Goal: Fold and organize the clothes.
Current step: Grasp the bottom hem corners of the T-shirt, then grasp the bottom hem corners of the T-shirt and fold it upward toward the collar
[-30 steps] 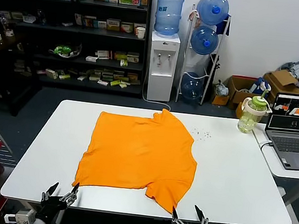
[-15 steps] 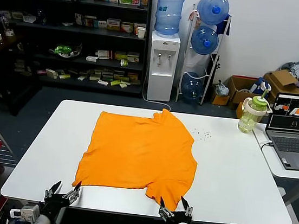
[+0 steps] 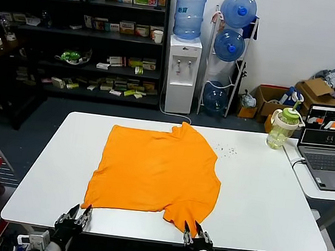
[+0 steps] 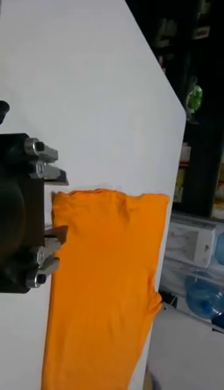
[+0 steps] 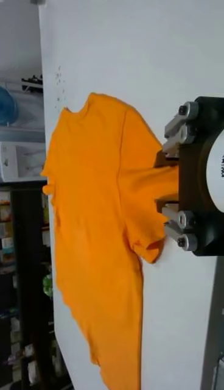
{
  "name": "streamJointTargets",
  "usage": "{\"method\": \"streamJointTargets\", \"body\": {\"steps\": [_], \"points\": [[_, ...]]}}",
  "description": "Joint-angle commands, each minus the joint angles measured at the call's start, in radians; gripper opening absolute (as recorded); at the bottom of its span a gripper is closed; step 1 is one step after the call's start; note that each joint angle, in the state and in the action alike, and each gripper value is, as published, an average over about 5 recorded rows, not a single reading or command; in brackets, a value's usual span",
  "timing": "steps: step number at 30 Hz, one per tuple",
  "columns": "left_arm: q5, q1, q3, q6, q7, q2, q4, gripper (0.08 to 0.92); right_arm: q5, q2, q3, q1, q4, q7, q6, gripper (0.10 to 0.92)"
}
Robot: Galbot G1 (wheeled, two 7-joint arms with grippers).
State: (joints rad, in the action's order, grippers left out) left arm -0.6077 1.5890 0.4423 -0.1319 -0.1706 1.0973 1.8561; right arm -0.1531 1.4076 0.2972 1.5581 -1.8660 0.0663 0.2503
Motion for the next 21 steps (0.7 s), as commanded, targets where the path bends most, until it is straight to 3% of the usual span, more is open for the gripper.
{"method": "streamJointTargets", "body": {"steps": [1,5,11,21], "points": [[0.001,-0.015,-0.010,-0.002,0.000,0.002,-0.016,0.373,0.002,-0.001,-0.001,0.005,-0.007,0.003,0.002,0.219],[0.005,-0.028,-0.015,-0.001,-0.001,0.005,-0.026,0.260,-0.003,-0.008,0.000,0.016,-0.026,0.005,-0.003,0.135],[0.006,-0.021,-0.016,0.000,-0.006,0.003,0.000,0.109,-0.030,-0.056,0.010,0.063,-0.095,0.020,-0.008,0.125],[-0.136,0.127,-0.016,-0.040,-0.096,-0.065,0.200,0.094,-0.151,-0.219,0.103,0.273,-0.286,0.058,-0.007,0.125]]}}
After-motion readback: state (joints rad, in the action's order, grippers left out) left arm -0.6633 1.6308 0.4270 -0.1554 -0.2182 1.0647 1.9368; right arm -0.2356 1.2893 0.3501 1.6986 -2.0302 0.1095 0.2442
